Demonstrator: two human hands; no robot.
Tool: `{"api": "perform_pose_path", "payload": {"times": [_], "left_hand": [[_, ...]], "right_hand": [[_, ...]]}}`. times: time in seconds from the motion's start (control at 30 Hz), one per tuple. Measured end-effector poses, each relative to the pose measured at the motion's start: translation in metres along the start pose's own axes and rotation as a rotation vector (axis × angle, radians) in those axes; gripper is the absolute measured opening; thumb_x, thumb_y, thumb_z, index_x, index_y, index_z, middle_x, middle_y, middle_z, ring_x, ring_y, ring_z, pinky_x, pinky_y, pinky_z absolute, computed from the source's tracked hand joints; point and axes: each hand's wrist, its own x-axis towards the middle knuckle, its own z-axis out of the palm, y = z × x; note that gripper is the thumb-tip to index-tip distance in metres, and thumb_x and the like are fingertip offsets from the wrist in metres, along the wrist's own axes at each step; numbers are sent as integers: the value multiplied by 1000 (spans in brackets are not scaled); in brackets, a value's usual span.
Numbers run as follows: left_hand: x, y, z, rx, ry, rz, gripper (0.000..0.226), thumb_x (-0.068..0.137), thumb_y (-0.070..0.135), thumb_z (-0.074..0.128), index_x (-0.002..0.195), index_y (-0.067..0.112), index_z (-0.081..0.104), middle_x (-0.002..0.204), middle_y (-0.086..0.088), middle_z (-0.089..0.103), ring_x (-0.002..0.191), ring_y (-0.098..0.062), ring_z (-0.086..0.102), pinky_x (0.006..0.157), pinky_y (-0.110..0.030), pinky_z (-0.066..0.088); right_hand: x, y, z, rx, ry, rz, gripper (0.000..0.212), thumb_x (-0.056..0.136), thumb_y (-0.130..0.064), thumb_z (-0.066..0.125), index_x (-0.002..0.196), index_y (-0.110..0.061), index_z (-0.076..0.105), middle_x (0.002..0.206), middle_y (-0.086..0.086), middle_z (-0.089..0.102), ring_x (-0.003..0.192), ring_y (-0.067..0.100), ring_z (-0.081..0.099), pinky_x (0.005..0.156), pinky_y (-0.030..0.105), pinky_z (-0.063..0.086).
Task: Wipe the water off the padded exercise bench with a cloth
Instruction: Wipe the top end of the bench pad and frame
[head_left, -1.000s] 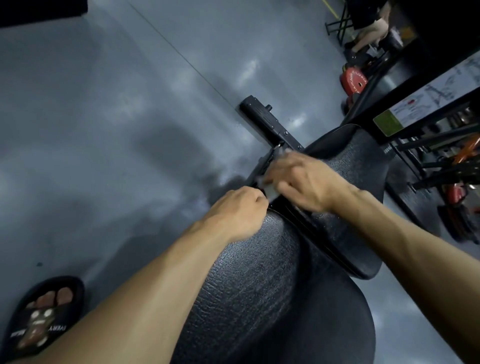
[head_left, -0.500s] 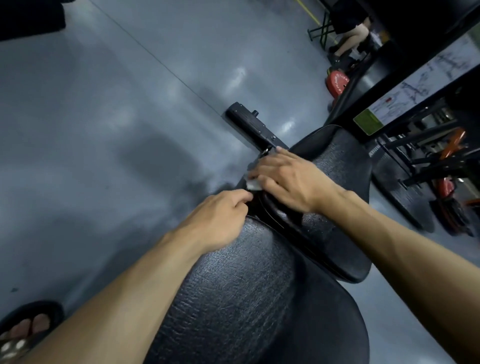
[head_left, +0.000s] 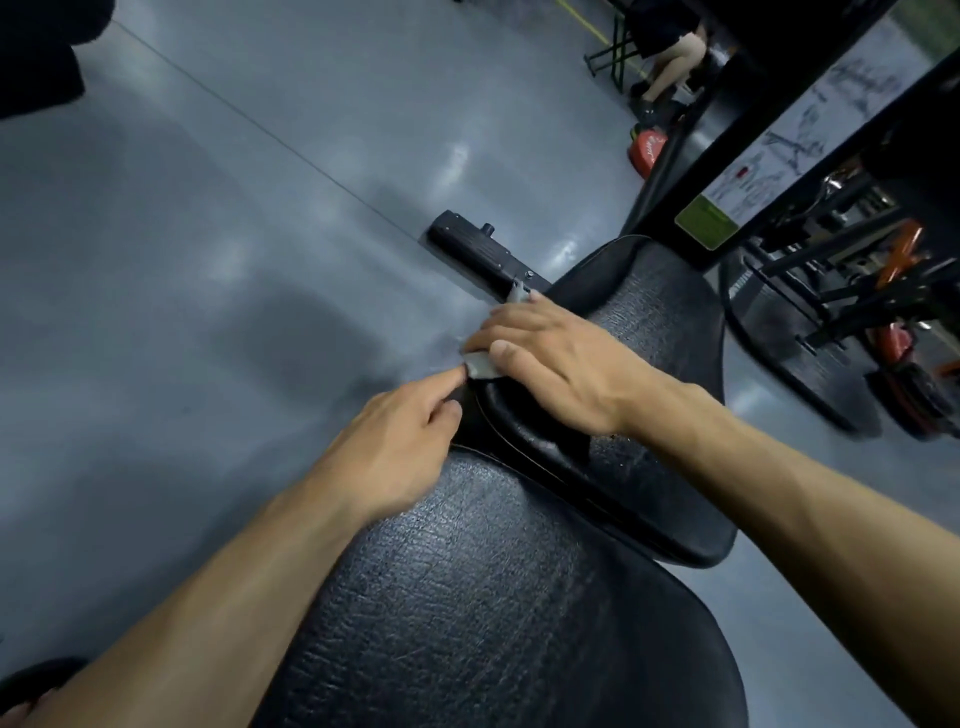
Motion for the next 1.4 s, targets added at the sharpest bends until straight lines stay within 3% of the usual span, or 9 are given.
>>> {"api": "perform_pose_path", "payload": {"times": [0.17, 0.3, 0.47, 0.67, 0.9, 1.03, 1.1, 1.23, 1.4], "left_hand": [[-1, 3, -5, 29, 4, -18, 50, 91, 42, 39, 136, 64, 42, 114, 6, 73, 112, -18, 66, 99, -40, 52], [2, 3, -5, 16, -7, 43, 59, 87, 37, 48, 118, 86, 40, 122, 4, 74, 102, -15, 68, 104, -40, 49], [8, 0, -5, -119, -4, 31, 58, 78, 27, 58, 123, 63, 61, 121, 23, 72, 114, 1, 66, 113, -41, 46], [25, -2, 3, -271, -2, 43, 62, 90, -19, 55, 141, 15, 59, 139, 7, 64, 126, -1, 60, 109, -17, 43], [30, -9, 6, -339, 17, 66, 75, 85, -33, 44, 128, 24, 66, 127, 11, 71, 123, -7, 64, 110, -22, 44], [33, -5, 1, -309, 19, 67, 74, 90, -26, 46, 124, 34, 70, 121, 17, 73, 120, -6, 66, 105, -18, 46], [33, 1, -1, -243, 40, 97, 62, 95, -5, 54, 119, 49, 72, 118, 24, 72, 118, 1, 65, 106, -24, 48], [27, 17, -3, -49, 99, 98, 39, 104, 24, 55, 122, 58, 65, 114, 41, 65, 114, 20, 57, 97, -7, 42], [18, 25, 0, -89, 72, -35, 42, 96, 37, 53, 136, 44, 60, 128, 38, 61, 124, 17, 52, 99, 2, 33]], "right_hand": [[4, 4, 5, -38, 12, -14, 64, 104, -42, 12, 127, -18, 66, 128, 3, 66, 128, 20, 54, 123, 43, 21], [5, 33, -1, -20, -19, 18, 62, 104, -43, 10, 136, -27, 60, 139, -4, 59, 138, 12, 45, 126, 44, 11], [6, 110, -20, -16, 23, 328, 63, 100, -44, 10, 138, -30, 58, 148, -3, 53, 144, 15, 38, 125, 50, 7], [-18, 94, 0, 79, 137, 188, 61, 103, -43, 16, 150, -24, 50, 157, 0, 46, 150, 13, 30, 128, 43, 5], [-60, 81, 3, 87, 73, 32, 58, 106, -42, 11, 161, -31, 26, 168, -12, 21, 155, 2, 7, 128, 39, -3], [-38, 127, -15, 4, 90, 293, 66, 100, -51, 4, 160, -35, 25, 168, -8, 22, 156, 5, 6, 128, 45, -5], [-32, 127, -15, -33, 88, 353, 66, 101, -49, 6, 161, -31, 24, 169, -5, 21, 157, 10, 5, 127, 42, -8], [-45, 82, -4, 5, 86, 216, 60, 106, -45, 14, 162, -24, 24, 169, -2, 20, 158, 13, 6, 128, 45, -2], [-75, 60, -3, 44, -15, 117, 58, 109, -41, 17, 164, -25, 9, 171, -6, 4, 157, 10, -7, 127, 47, -6]]}}
